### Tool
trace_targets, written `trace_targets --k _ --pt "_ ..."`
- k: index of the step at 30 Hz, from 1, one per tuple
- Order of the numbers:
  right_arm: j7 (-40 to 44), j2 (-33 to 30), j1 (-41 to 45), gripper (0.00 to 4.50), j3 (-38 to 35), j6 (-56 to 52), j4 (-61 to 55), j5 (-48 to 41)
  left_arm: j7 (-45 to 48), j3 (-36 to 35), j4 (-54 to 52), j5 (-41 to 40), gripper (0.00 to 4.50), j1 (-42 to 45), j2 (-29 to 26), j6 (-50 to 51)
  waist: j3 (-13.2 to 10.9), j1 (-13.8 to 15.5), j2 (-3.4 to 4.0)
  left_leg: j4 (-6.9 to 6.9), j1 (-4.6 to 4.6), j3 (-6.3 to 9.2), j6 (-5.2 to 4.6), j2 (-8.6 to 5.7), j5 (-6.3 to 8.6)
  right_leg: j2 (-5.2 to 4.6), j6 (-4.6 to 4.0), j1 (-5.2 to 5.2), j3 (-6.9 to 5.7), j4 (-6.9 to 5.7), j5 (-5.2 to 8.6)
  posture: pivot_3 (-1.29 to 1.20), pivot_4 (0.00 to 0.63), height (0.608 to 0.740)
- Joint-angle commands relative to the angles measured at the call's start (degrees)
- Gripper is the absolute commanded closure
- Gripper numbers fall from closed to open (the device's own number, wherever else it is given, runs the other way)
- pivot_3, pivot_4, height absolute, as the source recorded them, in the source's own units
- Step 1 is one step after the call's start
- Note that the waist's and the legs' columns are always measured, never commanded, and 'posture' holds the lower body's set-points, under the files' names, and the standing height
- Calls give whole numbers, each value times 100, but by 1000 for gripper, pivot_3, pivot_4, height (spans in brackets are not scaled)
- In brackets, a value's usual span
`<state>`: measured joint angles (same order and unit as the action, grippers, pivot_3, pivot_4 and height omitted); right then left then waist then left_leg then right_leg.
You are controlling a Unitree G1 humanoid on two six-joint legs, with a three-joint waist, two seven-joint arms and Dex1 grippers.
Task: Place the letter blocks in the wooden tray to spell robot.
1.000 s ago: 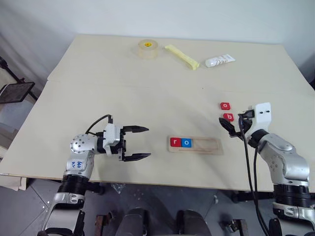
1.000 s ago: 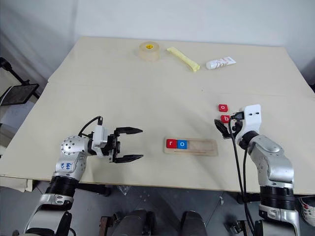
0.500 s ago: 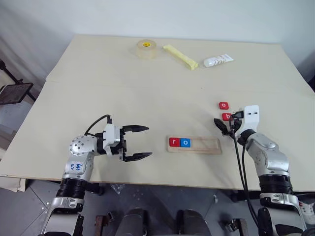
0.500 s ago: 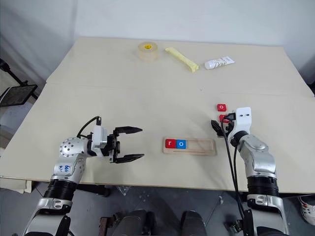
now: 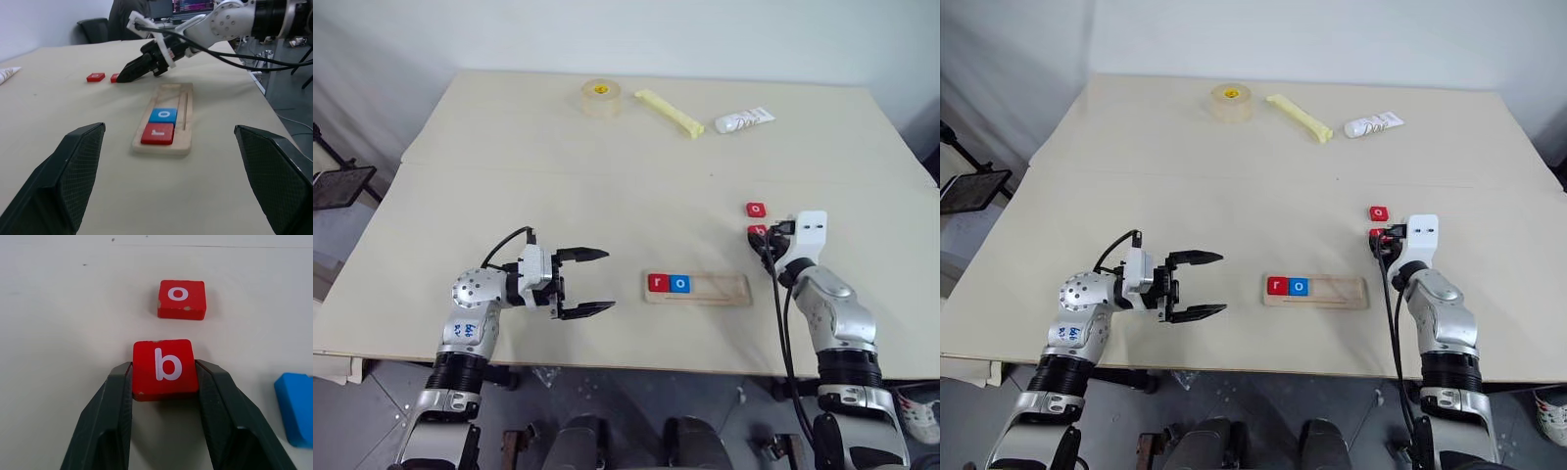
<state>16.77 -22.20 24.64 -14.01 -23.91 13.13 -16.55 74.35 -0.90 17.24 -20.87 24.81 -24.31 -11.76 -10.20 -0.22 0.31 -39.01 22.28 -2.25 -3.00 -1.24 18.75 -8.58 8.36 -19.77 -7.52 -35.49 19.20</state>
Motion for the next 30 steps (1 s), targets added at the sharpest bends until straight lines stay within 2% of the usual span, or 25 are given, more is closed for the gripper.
trace_targets --k 1,4,9,16,22,30 --pt "-168 -12 -288 3040 -182 -274 -958 -142 81 -35 195 -53 0 62 -58 -144 0 9 1 0 0 1 0 -2 0 -1 0 0 1 -1 0 0 150 740" --pt "-505 67 -1169 3040 -403 -837 -2641 -338 208 -56 473 -54 0 20 -91 -279 -2 49 6 2 4 12 0 -3 0 -1 0 -4 2 -3 0 0 150 740" --pt "-940 357 -2383 3040 -610 -1405 -4252 -484 379 -102 798 -94 0 181 -108 -466 -2 47 6 8 5 13 4 -4 3 1 0 -7 2 -5 0 0 150 740" --pt "-1153 655 -2924 3040 -568 -1501 -4632 -492 724 -79 1140 -122 0 483 -61 -717 -2 9 6 4 -2 -8 4 -2 2 3 0 -9 15 -4 0 0 150 740" --pt "-1099 845 -3062 3040 -526 -1184 -4251 -441 802 -73 1205 -121 0 672 3 -796 -2 19 6 6 -2 -7 3 -5 2 2 0 -9 16 -5 0 0 150 740" --pt "-975 853 -3216 272 -470 -941 -4279 -448 802 -100 1125 -141 0 599 9 -811 -2 16 6 6 -2 -6 3 -4 2 3 0 -9 16 -6 0 0 150 740"
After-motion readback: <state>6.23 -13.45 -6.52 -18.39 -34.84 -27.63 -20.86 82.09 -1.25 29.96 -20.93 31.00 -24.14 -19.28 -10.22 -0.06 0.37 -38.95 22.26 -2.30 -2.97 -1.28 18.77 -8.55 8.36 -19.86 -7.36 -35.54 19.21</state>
